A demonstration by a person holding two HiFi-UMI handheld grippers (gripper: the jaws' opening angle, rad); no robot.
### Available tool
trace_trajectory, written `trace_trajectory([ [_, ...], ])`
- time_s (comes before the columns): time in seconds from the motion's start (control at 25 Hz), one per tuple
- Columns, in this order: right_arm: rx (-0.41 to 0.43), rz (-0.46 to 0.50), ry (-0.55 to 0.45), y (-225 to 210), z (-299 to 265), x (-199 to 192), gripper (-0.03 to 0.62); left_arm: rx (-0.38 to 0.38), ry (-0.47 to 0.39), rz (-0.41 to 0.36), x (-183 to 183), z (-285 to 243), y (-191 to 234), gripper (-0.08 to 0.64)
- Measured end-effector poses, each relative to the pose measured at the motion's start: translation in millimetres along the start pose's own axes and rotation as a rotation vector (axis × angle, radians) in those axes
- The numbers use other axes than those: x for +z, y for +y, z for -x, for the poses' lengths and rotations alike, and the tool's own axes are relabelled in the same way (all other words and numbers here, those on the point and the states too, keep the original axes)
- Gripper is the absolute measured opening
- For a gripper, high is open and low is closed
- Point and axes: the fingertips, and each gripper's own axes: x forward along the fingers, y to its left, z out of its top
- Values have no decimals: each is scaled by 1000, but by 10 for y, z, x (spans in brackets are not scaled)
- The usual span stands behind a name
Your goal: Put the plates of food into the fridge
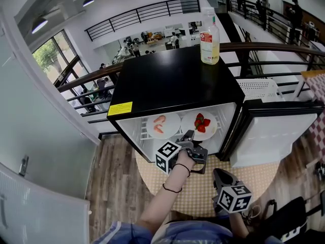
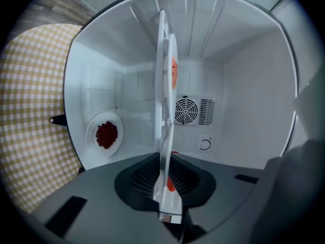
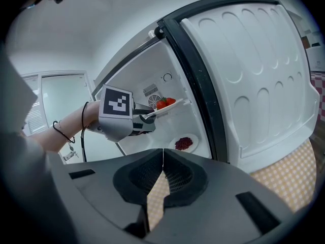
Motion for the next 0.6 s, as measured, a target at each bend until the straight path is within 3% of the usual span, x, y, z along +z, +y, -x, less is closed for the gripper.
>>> trace_trajectory([
  [0.16, 3, -4, 9, 10, -28, -30, 18, -88, 12, 27, 1, 4, -41, 67],
  [0.32, 10, -1, 12, 33, -55, -37, 18, -197, 63, 5, 16, 18, -154, 173],
  [0.6, 26, -25, 15, 76, -86, -64, 18, -236, 112, -32, 2, 31, -209, 253],
])
